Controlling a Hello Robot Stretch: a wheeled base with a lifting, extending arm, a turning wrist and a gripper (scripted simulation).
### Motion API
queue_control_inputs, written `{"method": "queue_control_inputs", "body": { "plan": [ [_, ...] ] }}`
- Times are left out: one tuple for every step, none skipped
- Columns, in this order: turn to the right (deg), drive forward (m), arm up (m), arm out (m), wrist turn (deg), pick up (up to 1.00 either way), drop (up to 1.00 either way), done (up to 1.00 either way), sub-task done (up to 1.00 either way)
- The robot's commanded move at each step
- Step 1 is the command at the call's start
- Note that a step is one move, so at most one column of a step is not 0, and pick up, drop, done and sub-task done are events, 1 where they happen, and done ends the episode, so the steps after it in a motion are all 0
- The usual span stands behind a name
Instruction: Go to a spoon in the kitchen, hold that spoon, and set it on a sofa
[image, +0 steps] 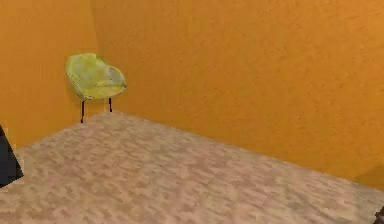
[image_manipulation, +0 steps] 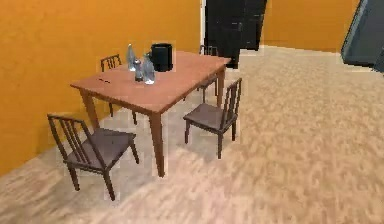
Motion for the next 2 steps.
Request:
{"method": "queue_control_inputs", "body": {
  "plan": [
    [0.0,0.45,0.0,0.0,0.0,0.0,0.0,0.0,0.0],
    [-45.0,0.0,0.0,0.0,0.0,0.0,0.0,0.0,0.0]
  ]
}}
